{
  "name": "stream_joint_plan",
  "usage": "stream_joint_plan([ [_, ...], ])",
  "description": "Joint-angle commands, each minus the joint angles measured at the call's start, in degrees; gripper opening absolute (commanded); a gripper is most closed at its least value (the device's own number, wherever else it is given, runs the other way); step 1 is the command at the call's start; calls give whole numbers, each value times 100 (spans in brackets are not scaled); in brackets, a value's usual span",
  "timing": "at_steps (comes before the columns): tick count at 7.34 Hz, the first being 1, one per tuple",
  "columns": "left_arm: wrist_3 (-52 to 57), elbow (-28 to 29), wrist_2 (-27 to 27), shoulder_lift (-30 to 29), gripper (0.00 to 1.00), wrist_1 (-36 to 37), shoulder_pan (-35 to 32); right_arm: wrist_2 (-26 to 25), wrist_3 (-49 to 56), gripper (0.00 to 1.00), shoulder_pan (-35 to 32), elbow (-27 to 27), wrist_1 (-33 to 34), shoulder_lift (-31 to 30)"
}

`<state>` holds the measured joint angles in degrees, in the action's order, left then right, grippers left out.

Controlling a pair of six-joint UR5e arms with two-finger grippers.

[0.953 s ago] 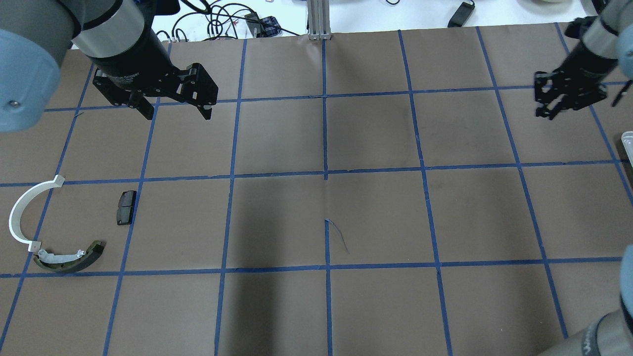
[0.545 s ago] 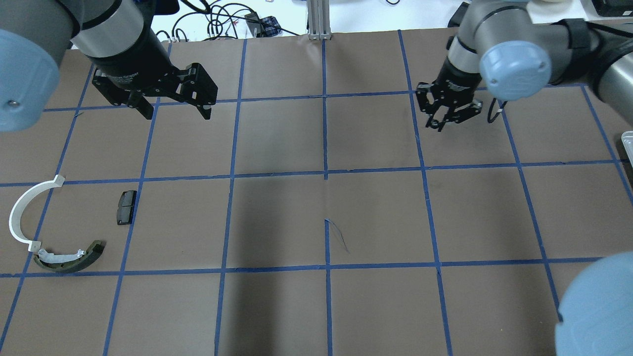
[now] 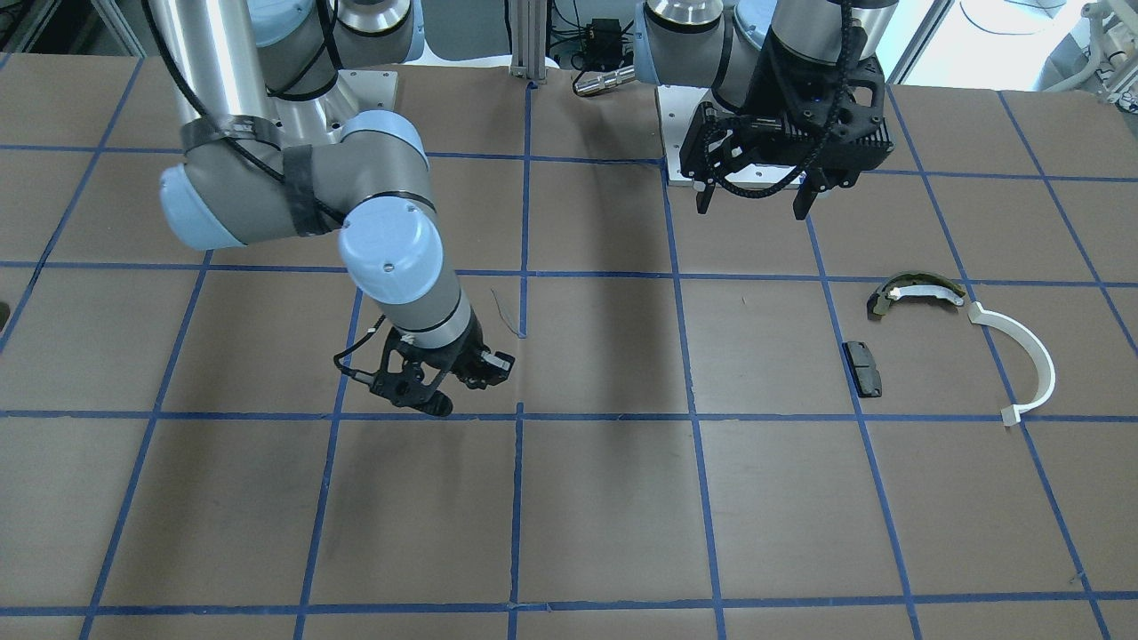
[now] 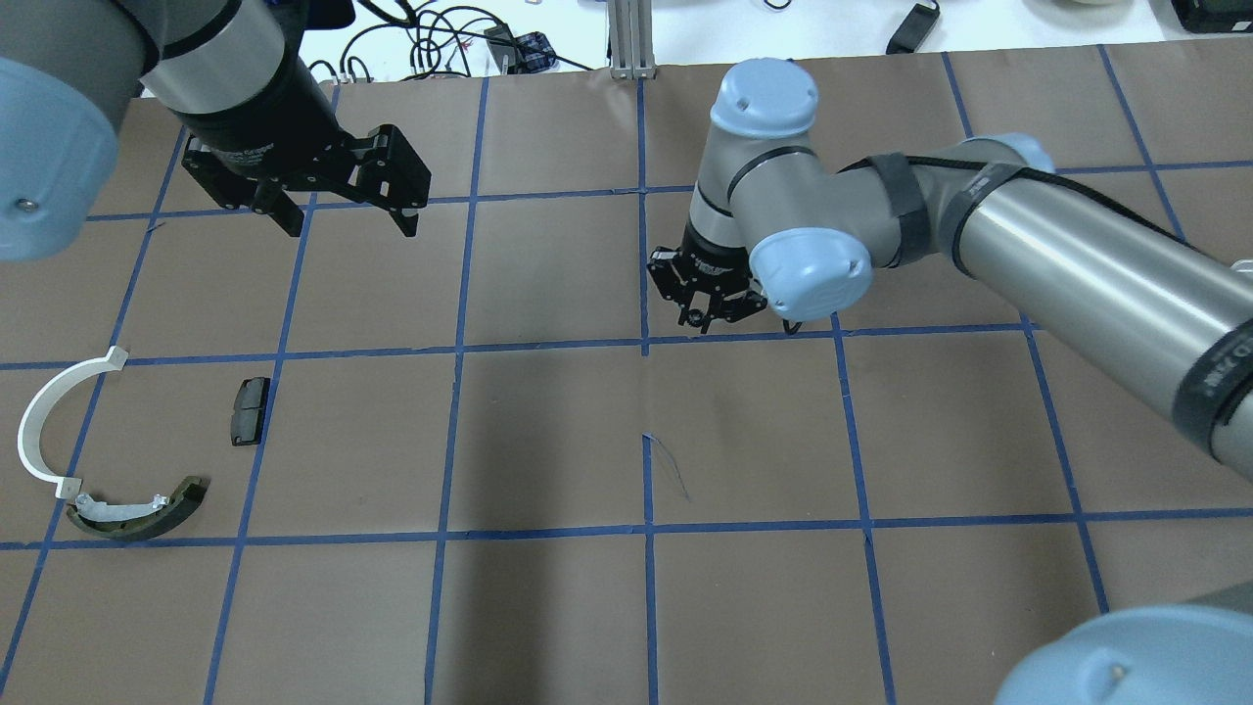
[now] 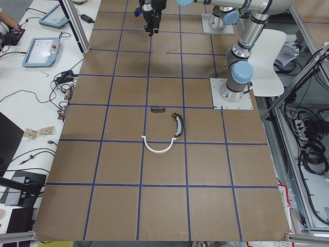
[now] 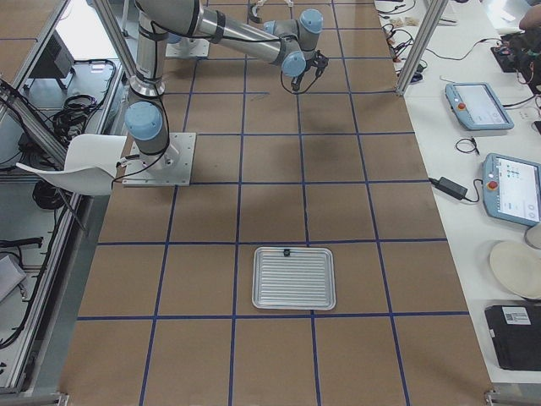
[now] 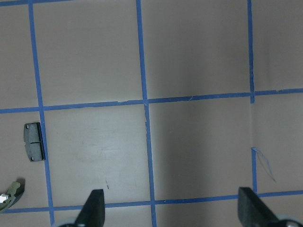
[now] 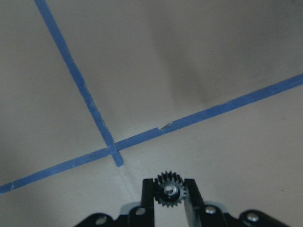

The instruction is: Place bearing gear from tray to pile

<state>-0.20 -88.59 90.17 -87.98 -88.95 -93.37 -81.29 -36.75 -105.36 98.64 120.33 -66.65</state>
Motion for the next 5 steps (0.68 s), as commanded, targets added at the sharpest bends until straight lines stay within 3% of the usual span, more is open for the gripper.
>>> stream_joint_plan([
  [1, -6, 0, -9, 0, 100, 0, 3, 8, -349, 2, -554, 348, 516, 178],
  [3, 2, 0, -9, 0, 100, 0, 3, -1, -614, 13, -784, 366, 632, 213],
  [4, 2, 0, -9, 0, 100, 0, 3, -70, -588, 66, -811, 366, 719, 214],
  [5, -6, 0, -9, 0, 100, 0, 3, -88, -553, 100, -811, 366, 955, 231],
])
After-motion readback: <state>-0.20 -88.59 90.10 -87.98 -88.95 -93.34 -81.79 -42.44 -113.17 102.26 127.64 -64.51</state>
